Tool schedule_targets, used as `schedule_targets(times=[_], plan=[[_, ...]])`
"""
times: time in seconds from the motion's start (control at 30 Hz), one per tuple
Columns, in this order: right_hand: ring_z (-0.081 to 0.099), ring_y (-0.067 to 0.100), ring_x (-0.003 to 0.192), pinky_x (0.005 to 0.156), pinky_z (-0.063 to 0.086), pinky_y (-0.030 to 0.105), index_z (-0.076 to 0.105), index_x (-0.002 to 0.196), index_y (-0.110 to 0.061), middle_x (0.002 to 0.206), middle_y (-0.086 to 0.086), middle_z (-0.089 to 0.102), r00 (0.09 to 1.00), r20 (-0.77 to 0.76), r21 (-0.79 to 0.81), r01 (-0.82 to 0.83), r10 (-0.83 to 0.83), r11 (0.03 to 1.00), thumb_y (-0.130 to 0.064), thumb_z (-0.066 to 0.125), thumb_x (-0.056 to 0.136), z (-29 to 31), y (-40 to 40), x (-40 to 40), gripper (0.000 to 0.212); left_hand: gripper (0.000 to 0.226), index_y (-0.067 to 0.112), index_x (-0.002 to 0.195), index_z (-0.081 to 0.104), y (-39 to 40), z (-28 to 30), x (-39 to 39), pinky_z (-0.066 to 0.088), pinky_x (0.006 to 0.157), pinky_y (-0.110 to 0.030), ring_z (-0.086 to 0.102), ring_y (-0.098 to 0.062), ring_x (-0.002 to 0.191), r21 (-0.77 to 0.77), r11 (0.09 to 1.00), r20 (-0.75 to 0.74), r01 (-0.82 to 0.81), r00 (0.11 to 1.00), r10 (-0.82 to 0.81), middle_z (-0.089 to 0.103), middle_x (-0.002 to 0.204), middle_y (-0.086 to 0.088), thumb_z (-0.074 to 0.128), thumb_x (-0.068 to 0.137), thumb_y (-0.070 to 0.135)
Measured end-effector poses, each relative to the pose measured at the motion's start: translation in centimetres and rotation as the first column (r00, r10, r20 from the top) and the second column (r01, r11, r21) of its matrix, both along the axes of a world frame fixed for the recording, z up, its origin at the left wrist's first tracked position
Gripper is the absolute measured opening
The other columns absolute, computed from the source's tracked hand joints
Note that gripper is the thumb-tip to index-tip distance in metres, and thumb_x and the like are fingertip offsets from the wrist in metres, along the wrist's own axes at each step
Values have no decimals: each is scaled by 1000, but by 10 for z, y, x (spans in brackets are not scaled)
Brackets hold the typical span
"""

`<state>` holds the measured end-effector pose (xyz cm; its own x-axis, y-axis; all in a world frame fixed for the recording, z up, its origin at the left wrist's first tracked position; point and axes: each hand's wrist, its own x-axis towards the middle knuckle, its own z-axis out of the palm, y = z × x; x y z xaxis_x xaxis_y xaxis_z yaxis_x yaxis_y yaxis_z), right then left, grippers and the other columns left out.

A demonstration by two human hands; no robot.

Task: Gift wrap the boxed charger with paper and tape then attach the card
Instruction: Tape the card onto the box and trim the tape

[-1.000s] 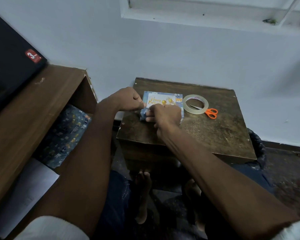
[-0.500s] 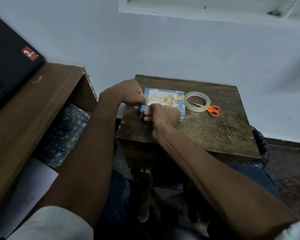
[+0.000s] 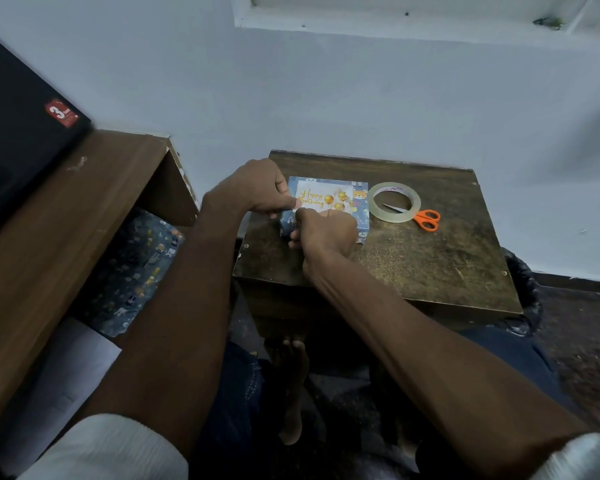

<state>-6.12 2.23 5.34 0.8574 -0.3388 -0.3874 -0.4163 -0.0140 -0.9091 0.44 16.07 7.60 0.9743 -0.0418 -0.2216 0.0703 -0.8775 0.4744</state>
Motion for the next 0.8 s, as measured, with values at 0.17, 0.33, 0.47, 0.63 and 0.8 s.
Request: schedule_targets(times=[0.17, 0.33, 0.47, 0.63, 0.8], plan=[[68, 16, 43, 50, 62, 38, 72, 79, -4, 54, 3, 70, 1000, 2, -9, 11, -11, 1000, -18, 79, 84, 0, 0, 1, 16, 26, 16, 81, 78, 2, -5, 1, 60, 79, -33, 73, -14, 65, -29, 999, 6, -15, 1000, 15, 77, 65, 0, 84, 90, 40], [69, 19, 44, 51, 61, 36, 70, 78, -3, 53, 6, 69, 1000, 0, 30, -1, 1, 1000, -12, 76, 82, 1, -2, -1, 12, 44, 13, 119, 46, 4, -18, -2, 59, 65, -35, 73, -20, 60, -204, 963, 23, -174, 983, 183, 77, 76, -10, 81, 96, 26], [70, 17, 46, 46, 57, 27, 70, 81, -4, 56, 6, 71, 1000, -4, 69, -12, 12, 998, -14, 75, 86, 2, -4, 0, 12, 38, 16, 120, 47, -2, -25, -9, 64, 75, -41, 73, -22, 72, -212, 964, 61, -159, 983, 175, 74, 86, -9, 70, 102, 40], [67, 16, 45, 35, 37, 16, 67, 84, -2, 62, 9, 73, 998, -3, 129, -58, 59, 990, -11, 72, 87, 5, -14, -5, 10, 56, 10, 130, 43, -2, -24, -17, 55, 63, -29, 66, -16, 73, -318, 926, -48, -204, 979, 199, 66, 100, -11, 81, 95, 31], [57, 20, 37, 43, 45, 28, 59, 70, -9, 50, 10, 59, 989, 144, 145, -60, 39, 988, -9, 66, 86, 19, -36, 3, 17, 28, 18, 125, 51, -23, -17, -17, 49, 92, -41, 63, -25, 107, -137, 940, 238, -313, 911, 338, 66, 117, -6, 65, 102, 24]])
